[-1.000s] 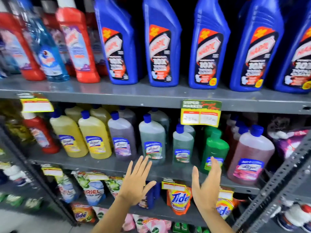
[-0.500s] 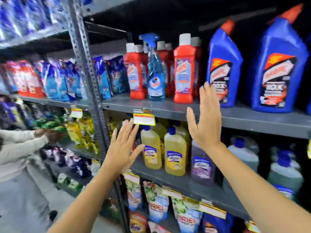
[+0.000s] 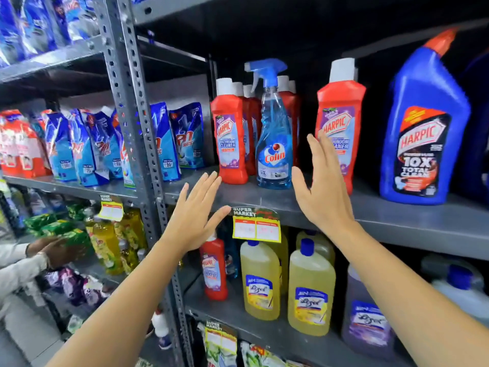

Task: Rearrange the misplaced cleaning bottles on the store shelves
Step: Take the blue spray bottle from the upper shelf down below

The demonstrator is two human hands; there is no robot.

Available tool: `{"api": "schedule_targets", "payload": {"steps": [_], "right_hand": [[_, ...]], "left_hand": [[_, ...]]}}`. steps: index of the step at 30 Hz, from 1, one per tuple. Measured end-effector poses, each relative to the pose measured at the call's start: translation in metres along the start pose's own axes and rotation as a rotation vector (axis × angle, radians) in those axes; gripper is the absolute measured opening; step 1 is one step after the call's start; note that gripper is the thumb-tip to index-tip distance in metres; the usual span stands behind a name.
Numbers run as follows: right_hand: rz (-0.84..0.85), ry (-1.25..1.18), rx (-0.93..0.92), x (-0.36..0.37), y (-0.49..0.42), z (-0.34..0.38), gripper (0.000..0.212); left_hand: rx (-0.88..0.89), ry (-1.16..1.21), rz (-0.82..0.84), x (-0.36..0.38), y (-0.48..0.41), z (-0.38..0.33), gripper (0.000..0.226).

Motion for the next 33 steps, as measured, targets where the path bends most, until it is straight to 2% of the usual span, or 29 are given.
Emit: {"api": "schedule_targets", "payload": {"steps": [5, 11, 15, 21, 24, 30, 33], "right_hand": [[0.022, 0.051, 0.034, 0.007, -0.005, 0.002, 0.063], [-0.014, 0.141, 0.088, 0.007, 0.002, 0.003, 0.061], [-0.043, 0.190, 0.148, 0.007, 0.003, 0.007, 0.059], [-0.032, 0.347, 0.234, 0.015, -0.019, 0.017, 0.046], [-0.038, 0.290, 0.361, 0.031, -0.044, 0.030, 0.059], [0.053, 0.155, 0.636, 0.068, -0.083, 0.031, 0.091], [0.010, 0.071, 0.728, 0.077, -0.086, 0.024, 0.092]], "left_hand": [[0.026, 0.075, -0.024, 0.008, -0.030, 0.025, 0.069], [0.084, 0.153, 0.033, 0.031, -0.042, 0.035, 0.080], [0.160, 0.166, -0.094, 0.029, -0.041, 0.034, 0.060], [0.150, 0.169, -0.105, 0.029, -0.039, 0.029, 0.055], [0.147, 0.174, -0.109, 0.029, -0.038, 0.030, 0.056], [0.151, 0.182, -0.138, 0.031, -0.038, 0.030, 0.054], [0.145, 0.183, -0.146, 0.031, -0.038, 0.031, 0.054]]}}
Point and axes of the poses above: each hand's wrist, its own y-axis away from the middle knuckle, its own x-axis out of the palm, z = x × y, the point moved 4 cm from there along -y, towards the middle knuckle, and after that the axes turned 6 degrees about y, right-handed, at the moved point
